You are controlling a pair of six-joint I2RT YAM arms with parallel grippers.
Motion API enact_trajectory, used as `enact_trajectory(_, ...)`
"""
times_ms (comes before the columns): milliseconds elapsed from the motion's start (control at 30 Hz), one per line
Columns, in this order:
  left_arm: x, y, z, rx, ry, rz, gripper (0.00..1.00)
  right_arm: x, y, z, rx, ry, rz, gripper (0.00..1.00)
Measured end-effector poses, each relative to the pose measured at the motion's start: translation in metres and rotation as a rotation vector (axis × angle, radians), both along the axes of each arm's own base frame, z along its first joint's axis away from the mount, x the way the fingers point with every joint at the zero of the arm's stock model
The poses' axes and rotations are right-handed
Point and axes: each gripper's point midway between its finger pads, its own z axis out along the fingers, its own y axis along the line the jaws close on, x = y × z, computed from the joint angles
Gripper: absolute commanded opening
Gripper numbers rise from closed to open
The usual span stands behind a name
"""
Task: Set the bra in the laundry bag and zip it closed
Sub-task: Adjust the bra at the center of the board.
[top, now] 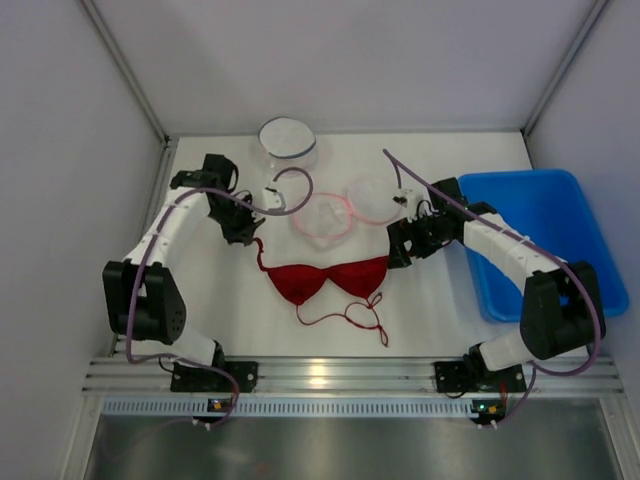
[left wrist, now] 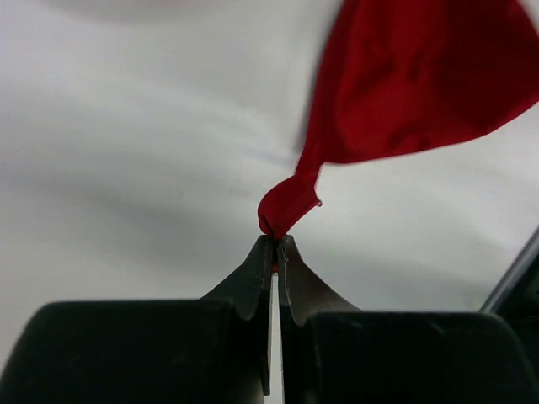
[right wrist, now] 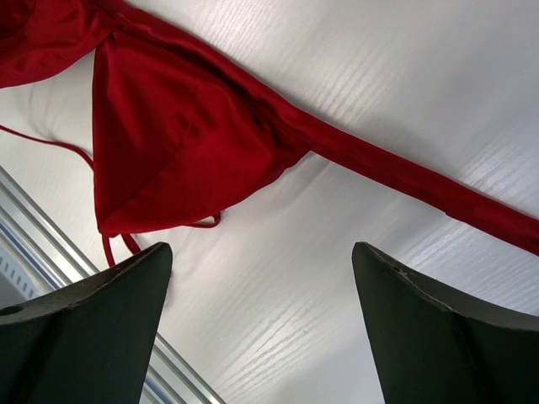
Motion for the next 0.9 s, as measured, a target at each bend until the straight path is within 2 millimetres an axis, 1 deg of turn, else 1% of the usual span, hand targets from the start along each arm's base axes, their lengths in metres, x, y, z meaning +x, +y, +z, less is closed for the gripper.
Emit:
enact_trajectory(100,-0.022,-0.048,0.002,-0.062,0.08,-0.04,0.0,0.0,0.0,0.0,-0.001,0.002,0.0,0.88)
enact_trajectory(233,-0.05,-0.101,-0.004,-0.134,0.246,-0.054,0.0,0.0,-0.001,-0.001,-0.007,0.001,-0.001,0.88)
enact_trajectory(300,-0.059,-0.118,-0.011,-0.17,0.333,-0.035,0.0,0.0,-0.002,-0.001,-0.013,0.0,-0.004,0.88)
enact_trajectory(367,-0.066,-0.13,-0.018,-0.194,0.417,0.002,0.0,0.0,-0.004,-0.001,-0.02,-0.002,-0.007,0.88)
enact_trajectory(467,-0.07,-0.144,-0.028,-0.203,0.482,0.045,0.0,0.001,-0.007,0.001,-0.035,-0.019,-0.009,0.88)
enact_trajectory(600,-0.078,-0.156,-0.046,-0.184,0.506,0.079,0.08,0.003,-0.013,0.004,-0.065,-0.048,-0.019,0.86)
enact_trajectory(667,-0.083,-0.158,-0.059,-0.155,0.515,0.1,0.09,0.004,-0.016,0.006,-0.081,-0.066,-0.028,0.84)
enact_trajectory(700,-0.084,-0.157,-0.065,-0.137,0.517,0.109,0.12,0.006,-0.019,0.008,-0.094,-0.08,-0.032,0.83)
enact_trajectory(767,-0.086,-0.154,-0.077,-0.101,0.527,0.131,0.15,0.007,-0.023,0.009,-0.116,-0.096,-0.036,0.81)
enact_trajectory(900,-0.085,-0.146,-0.095,-0.048,0.53,0.171,0.29,0.014,-0.037,0.011,-0.185,-0.127,-0.043,0.75)
